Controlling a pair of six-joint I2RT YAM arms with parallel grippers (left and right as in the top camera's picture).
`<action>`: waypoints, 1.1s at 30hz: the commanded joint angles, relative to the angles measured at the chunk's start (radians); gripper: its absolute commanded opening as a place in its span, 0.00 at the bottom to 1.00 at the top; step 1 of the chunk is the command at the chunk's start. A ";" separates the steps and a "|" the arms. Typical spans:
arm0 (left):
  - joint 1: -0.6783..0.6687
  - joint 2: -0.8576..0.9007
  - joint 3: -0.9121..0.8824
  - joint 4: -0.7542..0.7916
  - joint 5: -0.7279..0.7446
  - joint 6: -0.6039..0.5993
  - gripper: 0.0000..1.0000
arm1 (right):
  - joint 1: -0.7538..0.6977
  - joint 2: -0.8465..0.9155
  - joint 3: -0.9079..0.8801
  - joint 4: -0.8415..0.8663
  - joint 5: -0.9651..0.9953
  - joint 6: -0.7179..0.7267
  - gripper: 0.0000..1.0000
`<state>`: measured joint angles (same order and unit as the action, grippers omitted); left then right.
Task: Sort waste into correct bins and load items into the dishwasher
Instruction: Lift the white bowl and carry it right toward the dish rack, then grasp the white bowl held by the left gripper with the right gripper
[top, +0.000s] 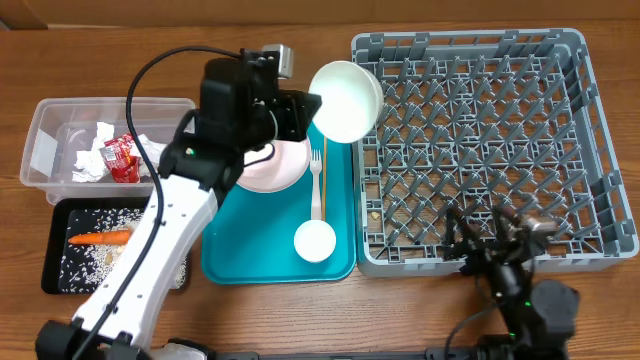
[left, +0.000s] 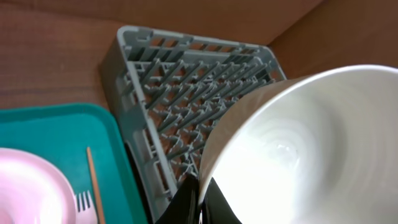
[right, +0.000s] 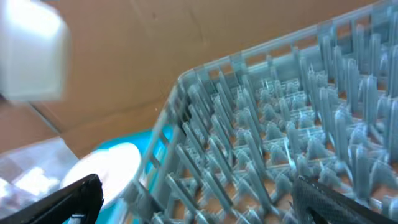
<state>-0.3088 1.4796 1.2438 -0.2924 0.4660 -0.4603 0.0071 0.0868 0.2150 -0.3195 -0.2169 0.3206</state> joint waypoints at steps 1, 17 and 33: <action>0.021 0.038 0.020 0.000 0.087 0.021 0.04 | -0.003 0.133 0.238 -0.046 0.006 0.023 1.00; -0.267 0.097 0.020 0.067 -0.272 -0.019 0.04 | -0.003 1.062 1.403 -0.942 -0.168 0.002 1.00; -0.314 0.173 0.023 0.127 -0.244 -0.037 0.04 | 0.361 1.237 1.402 -0.999 0.479 0.105 0.64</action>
<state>-0.6216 1.6516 1.2446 -0.1772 0.2195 -0.4797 0.3225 1.2907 1.5970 -1.3293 0.0570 0.3695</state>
